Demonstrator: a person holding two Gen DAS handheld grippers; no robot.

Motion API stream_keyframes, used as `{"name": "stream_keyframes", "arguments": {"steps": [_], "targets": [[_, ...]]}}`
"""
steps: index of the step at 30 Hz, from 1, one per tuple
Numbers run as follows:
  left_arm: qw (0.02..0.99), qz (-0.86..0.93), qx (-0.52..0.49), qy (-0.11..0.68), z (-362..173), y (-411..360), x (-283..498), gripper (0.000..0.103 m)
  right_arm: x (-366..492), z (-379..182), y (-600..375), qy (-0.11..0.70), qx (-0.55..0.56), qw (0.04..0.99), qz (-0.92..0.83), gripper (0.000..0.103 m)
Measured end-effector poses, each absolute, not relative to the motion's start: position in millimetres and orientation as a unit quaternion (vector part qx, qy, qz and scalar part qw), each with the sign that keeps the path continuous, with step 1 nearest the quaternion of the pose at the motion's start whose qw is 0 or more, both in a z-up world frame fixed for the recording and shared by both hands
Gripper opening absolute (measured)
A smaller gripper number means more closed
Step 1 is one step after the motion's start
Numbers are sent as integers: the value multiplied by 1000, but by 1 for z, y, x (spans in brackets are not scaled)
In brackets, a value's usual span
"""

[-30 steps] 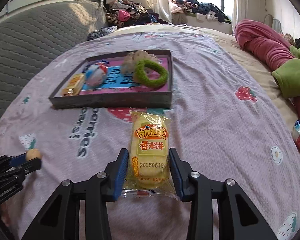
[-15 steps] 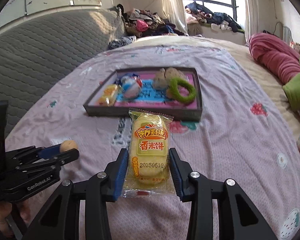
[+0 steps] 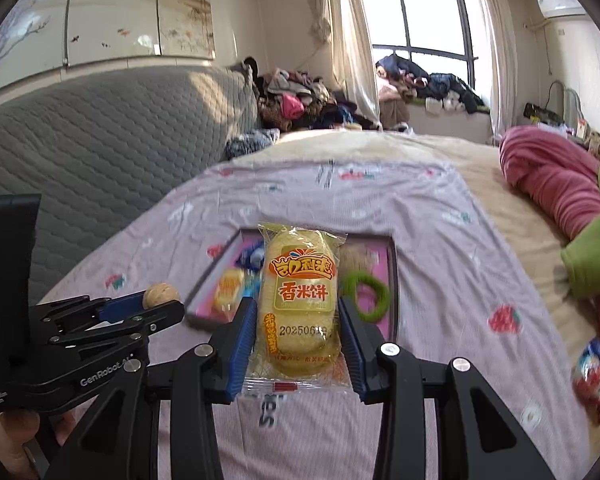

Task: Organize objects
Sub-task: 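Lift the walnut and yellow cake and carry them over the tray with both tools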

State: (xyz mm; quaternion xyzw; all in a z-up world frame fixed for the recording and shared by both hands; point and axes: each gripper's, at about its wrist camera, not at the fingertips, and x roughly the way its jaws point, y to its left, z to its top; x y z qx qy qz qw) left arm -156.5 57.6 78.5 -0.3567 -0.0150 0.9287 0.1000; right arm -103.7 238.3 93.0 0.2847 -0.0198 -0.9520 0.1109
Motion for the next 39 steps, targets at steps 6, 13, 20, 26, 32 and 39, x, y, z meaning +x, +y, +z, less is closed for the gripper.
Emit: {"name": "stream_keyframes", "arguments": {"steps": [6, 13, 20, 26, 32, 39], "targets": [[101, 938, -331, -8, 109, 64, -188, 34, -122, 117, 242, -20, 256, 107, -960, 41], [103, 947, -303, 4, 134, 71, -227, 34, -154, 141, 240, -19, 227, 111, -967, 41], [105, 949, -296, -4, 122, 69, -263, 34, -183, 140, 233, -23, 203, 117, -972, 41], [108, 948, -299, -16, 82, 68, -280, 34, -199, 109, 229, -32, 201, 114, -972, 41], [101, 946, -309, -13, 51, 66, -290, 34, -213, 80, 230, -30, 218, 118, -968, 41], [95, 944, -316, -6, 37, 66, -293, 34, -221, 65, 234, -30, 237, 115, -964, 41]]}}
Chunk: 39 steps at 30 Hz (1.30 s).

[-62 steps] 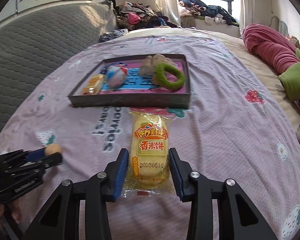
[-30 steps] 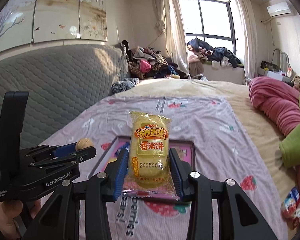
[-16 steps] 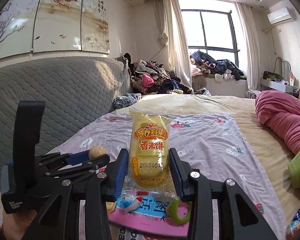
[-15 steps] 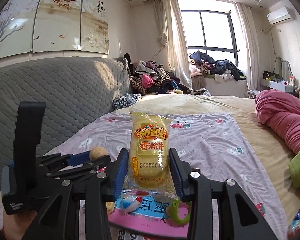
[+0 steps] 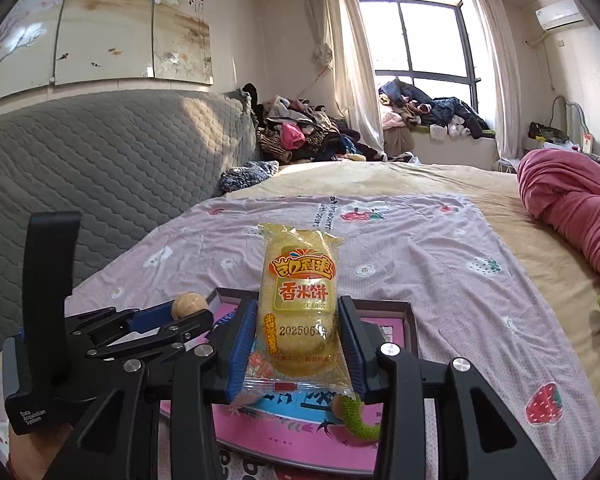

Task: Organize objects
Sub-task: 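Lift the walnut and yellow cake and carry them over the tray with both tools, then lower the walnut into the tray with the left tool while the right tool lowers the cake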

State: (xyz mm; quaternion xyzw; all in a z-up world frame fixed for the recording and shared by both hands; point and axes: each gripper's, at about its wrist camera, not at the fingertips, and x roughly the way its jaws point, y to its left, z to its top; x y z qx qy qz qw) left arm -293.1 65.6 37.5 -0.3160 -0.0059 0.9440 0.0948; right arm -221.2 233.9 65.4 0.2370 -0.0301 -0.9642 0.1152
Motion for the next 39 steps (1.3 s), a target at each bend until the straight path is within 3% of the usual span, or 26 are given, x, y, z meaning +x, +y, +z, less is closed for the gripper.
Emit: {"name": "stream_keyframes", "arguments": {"steps": [39], "targets": [[63, 921, -384, -23, -25, 31, -337, 34, -259, 4, 219, 4, 347, 112, -931, 42]]}}
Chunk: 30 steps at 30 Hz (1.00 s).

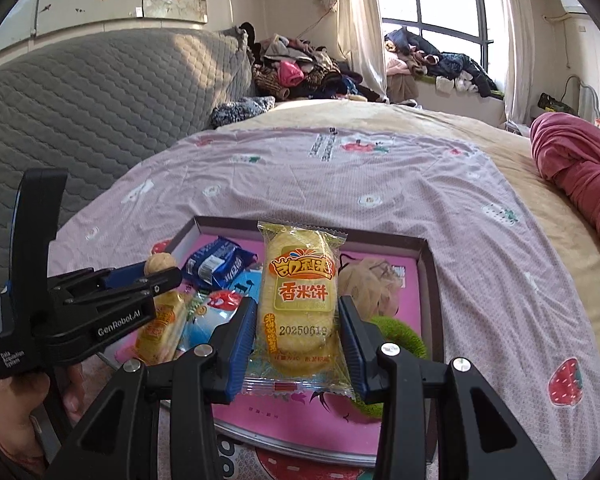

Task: Organize objects
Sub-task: 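Lower the walnut into the tray with the left tool while the right tool lowers the cake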

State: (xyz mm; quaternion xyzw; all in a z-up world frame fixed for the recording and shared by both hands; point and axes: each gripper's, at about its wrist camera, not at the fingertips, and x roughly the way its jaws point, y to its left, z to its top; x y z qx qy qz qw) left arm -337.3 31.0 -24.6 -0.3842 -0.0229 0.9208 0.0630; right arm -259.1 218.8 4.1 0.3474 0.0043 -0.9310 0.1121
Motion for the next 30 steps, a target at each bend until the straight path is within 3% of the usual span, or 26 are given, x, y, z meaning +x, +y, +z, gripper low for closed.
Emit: {"name": "stream_keyframes", "arguments": {"steps": [30], "targets": [[55, 910, -411, -23, -52, 32, -362, 34, -273, -37, 196, 49, 417, 117, -900, 42]]}}
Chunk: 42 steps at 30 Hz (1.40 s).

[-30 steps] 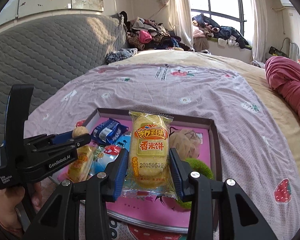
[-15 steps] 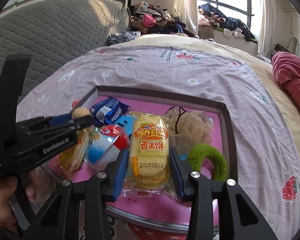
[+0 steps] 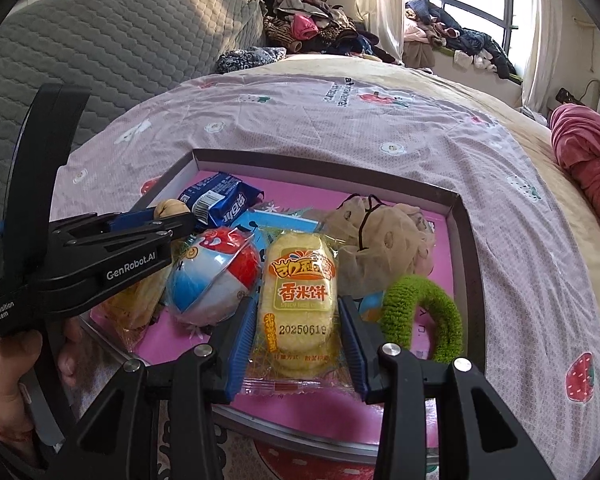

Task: Organize objects
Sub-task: 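Lower the walnut into the tray with the left tool while the right tool lowers the cake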

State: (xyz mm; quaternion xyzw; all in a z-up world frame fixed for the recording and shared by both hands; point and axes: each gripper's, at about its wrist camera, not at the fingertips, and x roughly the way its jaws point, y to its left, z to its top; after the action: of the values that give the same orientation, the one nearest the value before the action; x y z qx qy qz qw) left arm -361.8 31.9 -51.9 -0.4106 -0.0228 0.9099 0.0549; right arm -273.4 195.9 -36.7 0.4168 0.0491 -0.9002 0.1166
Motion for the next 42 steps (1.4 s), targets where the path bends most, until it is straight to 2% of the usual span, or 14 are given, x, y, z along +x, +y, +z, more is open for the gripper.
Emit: {"name": "stream_keyframes", "arguments": {"steps": [12, 15, 21, 24, 26, 29, 35, 42], "targets": [[55, 907, -417, -15, -55, 34, -362, 35, -277, -48, 194, 54, 435, 114, -892, 42], [52, 906, -419, -12, -57, 35, -362, 46, -278, -51, 195, 55, 439, 113, -890, 42], [50, 907, -419, -7, -56, 37, -361, 53, -279, -53, 195, 56, 443, 110, -888, 42], [44, 907, -420, -6, -57, 37, -362, 63, -279, -54, 195, 58, 445, 107, -887, 43], [44, 906, -420, -7, -57, 36, -362, 70, -279, -53, 195, 58, 446, 108, -887, 46], [46, 906, -421, -6, -57, 36, -362, 73, -277, -51, 196, 58, 445, 107, -887, 49], [48, 911, -410, -10, -45, 36, -357, 77, -275, -43, 202, 54, 438, 102, -892, 60], [51, 917, -394, -20, -30, 34, -351, 79, -272, -33, 210, 42, 427, 93, -899, 65]]}}
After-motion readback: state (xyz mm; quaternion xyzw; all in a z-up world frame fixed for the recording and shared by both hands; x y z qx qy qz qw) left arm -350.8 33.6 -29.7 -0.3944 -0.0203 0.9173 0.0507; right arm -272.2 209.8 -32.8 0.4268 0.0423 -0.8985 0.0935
